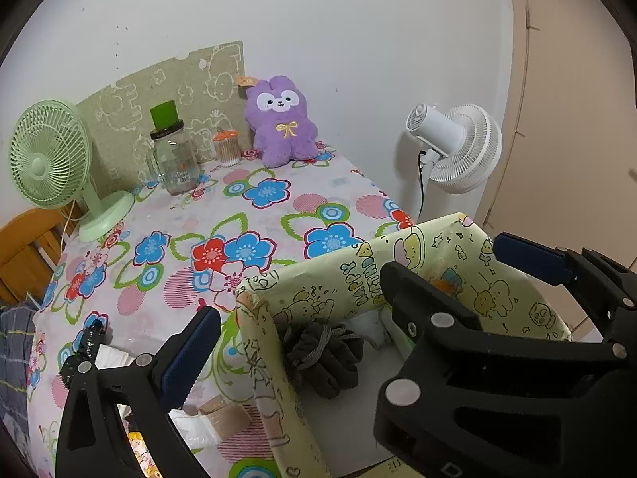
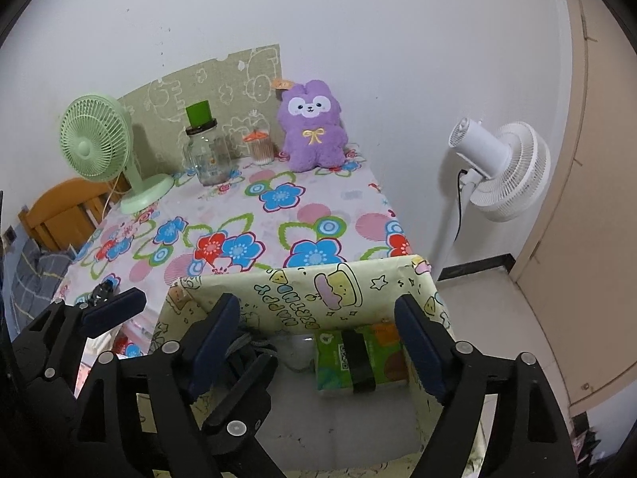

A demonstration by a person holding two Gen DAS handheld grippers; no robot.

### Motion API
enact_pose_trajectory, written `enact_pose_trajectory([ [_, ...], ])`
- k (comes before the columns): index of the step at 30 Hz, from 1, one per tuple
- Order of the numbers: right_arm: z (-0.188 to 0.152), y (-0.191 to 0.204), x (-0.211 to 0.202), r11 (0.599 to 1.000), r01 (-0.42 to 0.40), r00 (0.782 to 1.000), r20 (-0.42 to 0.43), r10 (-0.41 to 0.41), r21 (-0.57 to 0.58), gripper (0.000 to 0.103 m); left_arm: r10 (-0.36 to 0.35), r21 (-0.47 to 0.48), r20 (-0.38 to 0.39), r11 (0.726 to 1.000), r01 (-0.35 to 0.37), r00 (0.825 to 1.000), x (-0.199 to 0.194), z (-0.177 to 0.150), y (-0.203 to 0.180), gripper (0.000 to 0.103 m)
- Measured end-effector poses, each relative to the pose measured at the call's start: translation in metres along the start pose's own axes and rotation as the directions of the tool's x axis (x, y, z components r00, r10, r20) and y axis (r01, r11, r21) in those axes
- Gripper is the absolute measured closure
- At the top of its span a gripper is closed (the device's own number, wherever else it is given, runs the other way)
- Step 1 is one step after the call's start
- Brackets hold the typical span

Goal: Organize soft objects
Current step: 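Lower the gloves and tissue pack into the yellow box and open both tools, then withdraw both open tools up out of the yellow box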

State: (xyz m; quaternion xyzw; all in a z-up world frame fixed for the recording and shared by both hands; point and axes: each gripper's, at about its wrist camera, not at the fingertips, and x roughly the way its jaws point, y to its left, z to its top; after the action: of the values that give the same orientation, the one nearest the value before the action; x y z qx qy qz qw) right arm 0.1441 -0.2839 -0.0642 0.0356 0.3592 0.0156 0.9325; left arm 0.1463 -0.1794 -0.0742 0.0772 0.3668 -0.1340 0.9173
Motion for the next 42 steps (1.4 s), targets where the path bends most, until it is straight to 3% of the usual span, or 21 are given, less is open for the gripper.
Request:
enact_pose_trajectory([
  [17,-0.010,0.022,-0.040,1.000,0.011,0.999,0.044,-0.009,-0.025,0.008,0.000,-0.010,0.055,1.000,0.001,0.998,-0.041,-0.017,0.011,0.000],
  [31,-0.023,0.056,-0.074,0.996,0.059,0.990,0.134,-0.050,-0.068,0.000,0.012,-0.027,0.097,1.000,-0.009,0.995,-0.075,-0.035,0.032,0.000],
  [42,-0.034,0.082,-0.088,0.997,0.006,0.990,0.141,0.005,-0.080,0.000,0.027,-0.053,0.124,0.998,-0.020,0.992,-0.096,-0.052,0.054,0.000],
])
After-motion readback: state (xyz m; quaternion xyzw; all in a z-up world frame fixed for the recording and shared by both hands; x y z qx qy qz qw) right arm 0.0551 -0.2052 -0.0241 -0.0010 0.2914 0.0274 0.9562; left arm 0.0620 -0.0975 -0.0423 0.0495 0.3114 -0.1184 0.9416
